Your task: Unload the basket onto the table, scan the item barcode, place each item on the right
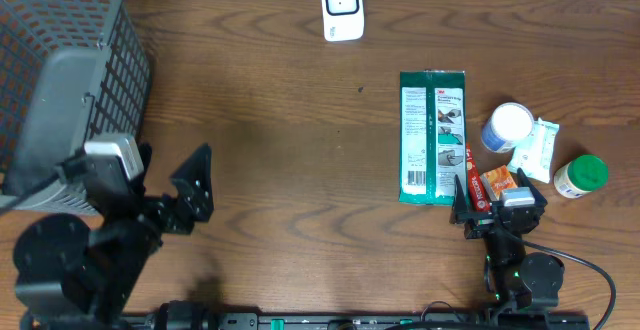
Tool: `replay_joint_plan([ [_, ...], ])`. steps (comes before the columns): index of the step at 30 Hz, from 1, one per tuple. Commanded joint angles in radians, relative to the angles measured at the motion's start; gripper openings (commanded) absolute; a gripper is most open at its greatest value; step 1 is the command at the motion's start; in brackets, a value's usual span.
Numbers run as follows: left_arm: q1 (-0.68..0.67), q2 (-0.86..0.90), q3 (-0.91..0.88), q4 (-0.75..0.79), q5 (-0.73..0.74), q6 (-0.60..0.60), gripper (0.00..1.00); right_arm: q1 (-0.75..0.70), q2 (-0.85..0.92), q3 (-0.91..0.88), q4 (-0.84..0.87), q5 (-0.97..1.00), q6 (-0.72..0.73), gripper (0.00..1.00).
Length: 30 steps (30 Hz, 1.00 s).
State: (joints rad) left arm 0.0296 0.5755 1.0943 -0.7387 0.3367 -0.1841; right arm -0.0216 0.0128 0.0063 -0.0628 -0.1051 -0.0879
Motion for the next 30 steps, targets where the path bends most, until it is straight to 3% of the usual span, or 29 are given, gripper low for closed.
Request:
replay_joint_plan([
  [1,-0.007,-0.105,-0.059,-0.052,-0.031,0.008,0.87,-0.009,-0.008,-0.001,-0.004,-0.005,-0.01,0.99],
  [10,-0.051,-0.394,-0.226,-0.046,-0.114,0.009,0.87,-0.009,-0.008,-0.001,-0.004,-0.005,-0.01,0.99],
  [22,-0.061,-0.566,-0.405,0.077,-0.121,0.008,0.87,-0.009,-0.008,-0.001,-0.003,-0.005,-0.01,0.99],
  [27,-0.089,-0.573,-0.478,0.212,-0.129,0.009,0.87,-0.009,-0.008,-0.001,-0.003,-0.005,-0.01,0.99],
  [30,-0.113,-0.573,-0.541,0.371,-0.178,0.008,0.87,-0.009,-0.008,-0.001,-0.004,-0.005,-0.01,0.99],
])
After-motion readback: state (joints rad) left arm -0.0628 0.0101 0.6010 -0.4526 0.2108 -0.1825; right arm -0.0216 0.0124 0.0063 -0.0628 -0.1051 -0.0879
